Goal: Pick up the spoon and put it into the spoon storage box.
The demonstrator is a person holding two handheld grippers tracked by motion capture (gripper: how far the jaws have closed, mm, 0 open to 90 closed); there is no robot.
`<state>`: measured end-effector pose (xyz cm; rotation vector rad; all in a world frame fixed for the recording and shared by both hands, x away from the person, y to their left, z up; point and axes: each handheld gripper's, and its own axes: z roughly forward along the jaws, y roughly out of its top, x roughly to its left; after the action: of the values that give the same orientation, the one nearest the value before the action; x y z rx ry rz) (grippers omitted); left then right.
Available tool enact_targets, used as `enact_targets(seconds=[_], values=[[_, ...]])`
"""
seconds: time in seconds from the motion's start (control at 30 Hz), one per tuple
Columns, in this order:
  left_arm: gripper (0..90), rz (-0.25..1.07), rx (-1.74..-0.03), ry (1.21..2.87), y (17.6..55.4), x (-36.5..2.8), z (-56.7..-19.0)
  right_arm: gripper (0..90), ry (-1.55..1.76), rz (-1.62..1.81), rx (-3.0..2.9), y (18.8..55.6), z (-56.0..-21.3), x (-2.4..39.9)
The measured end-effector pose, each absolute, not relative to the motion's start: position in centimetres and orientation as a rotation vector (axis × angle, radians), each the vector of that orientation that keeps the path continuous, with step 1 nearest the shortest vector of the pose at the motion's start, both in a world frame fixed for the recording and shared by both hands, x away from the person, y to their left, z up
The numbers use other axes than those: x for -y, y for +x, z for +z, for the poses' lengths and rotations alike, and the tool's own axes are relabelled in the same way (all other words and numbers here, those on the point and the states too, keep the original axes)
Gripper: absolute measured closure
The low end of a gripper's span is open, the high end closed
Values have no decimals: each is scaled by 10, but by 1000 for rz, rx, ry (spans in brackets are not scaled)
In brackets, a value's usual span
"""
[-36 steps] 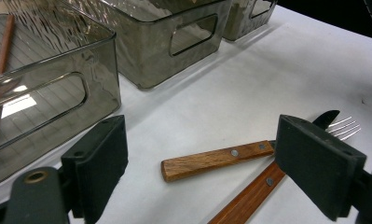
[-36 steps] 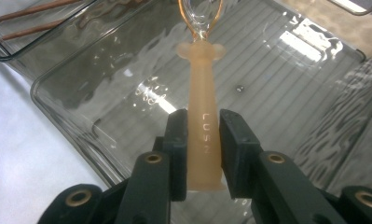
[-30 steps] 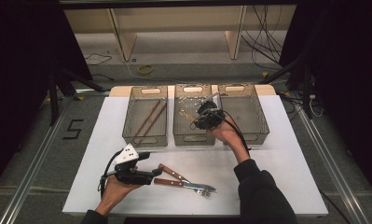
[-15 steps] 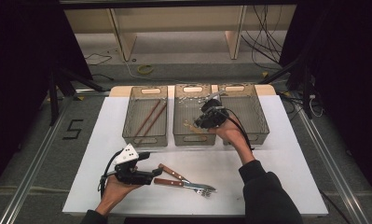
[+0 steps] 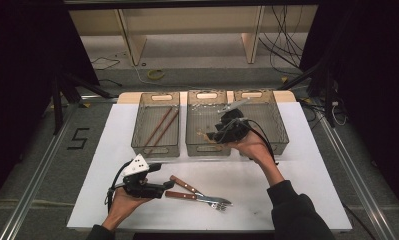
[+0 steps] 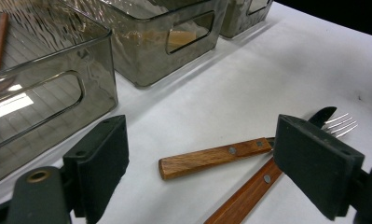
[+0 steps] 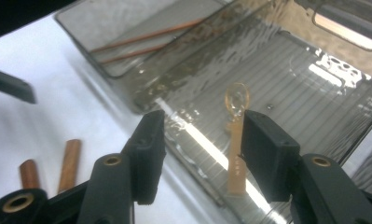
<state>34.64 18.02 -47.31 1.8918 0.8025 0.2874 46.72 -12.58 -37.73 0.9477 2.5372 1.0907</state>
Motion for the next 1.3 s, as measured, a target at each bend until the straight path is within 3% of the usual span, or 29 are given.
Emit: enact_targets(seconds=[0.3,1.3], values=[[184,253,-776,1952,346,-175,-474,481,871,1138,-2545,434,-377,136],[245,146,-651,2268,346,-149,-470,408,923,1181,-2601,387,-418,186]])
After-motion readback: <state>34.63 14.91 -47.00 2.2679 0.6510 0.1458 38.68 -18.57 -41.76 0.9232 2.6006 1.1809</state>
